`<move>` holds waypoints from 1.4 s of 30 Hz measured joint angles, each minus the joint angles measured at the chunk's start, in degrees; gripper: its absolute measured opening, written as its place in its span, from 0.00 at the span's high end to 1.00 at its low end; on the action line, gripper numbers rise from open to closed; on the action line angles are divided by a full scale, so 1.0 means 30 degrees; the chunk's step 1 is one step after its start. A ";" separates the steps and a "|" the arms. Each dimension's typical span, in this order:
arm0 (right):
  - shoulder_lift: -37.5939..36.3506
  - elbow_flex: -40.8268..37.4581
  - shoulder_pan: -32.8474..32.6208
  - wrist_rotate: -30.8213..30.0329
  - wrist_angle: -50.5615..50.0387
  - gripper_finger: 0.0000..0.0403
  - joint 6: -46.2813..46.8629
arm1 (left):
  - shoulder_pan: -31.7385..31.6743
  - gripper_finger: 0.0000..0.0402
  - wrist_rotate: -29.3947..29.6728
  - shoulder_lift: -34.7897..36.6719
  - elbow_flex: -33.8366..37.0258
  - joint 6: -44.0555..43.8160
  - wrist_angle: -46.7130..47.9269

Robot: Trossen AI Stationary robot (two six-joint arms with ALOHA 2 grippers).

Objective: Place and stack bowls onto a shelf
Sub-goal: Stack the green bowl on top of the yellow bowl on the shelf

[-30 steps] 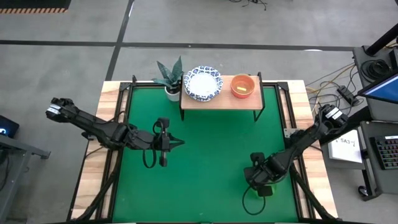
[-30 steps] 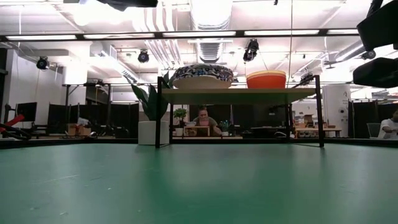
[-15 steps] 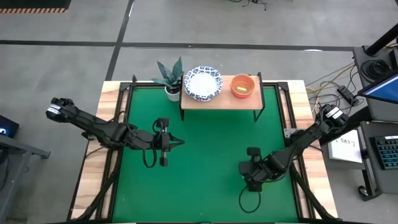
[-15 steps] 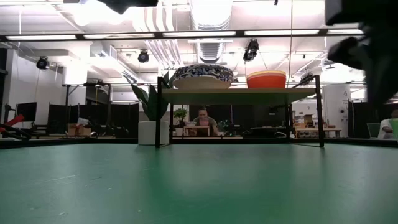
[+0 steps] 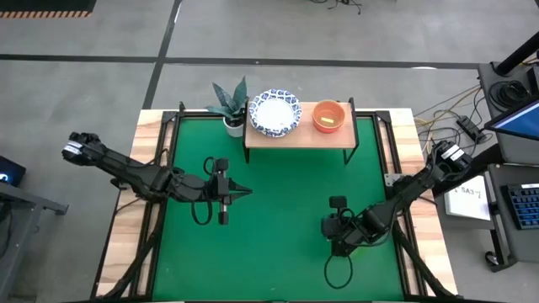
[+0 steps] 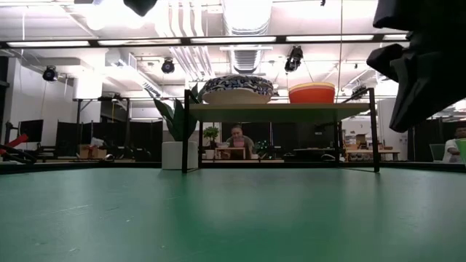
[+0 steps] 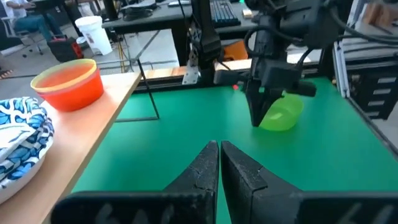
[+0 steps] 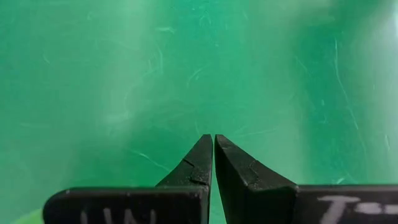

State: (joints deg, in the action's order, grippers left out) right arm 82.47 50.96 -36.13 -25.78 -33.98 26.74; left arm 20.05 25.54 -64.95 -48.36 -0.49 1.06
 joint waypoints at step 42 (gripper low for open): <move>-0.8594 -0.7272 -0.3245 0.0591 0.4480 0.49 0.5269 | 0.0000 1.00 0.0000 -0.0087 -0.0087 -0.0517 -0.2506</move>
State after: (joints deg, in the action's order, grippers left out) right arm 56.69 29.14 -45.87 -24.01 -20.54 42.55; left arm 20.05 25.54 -65.21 -48.62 -2.04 -6.46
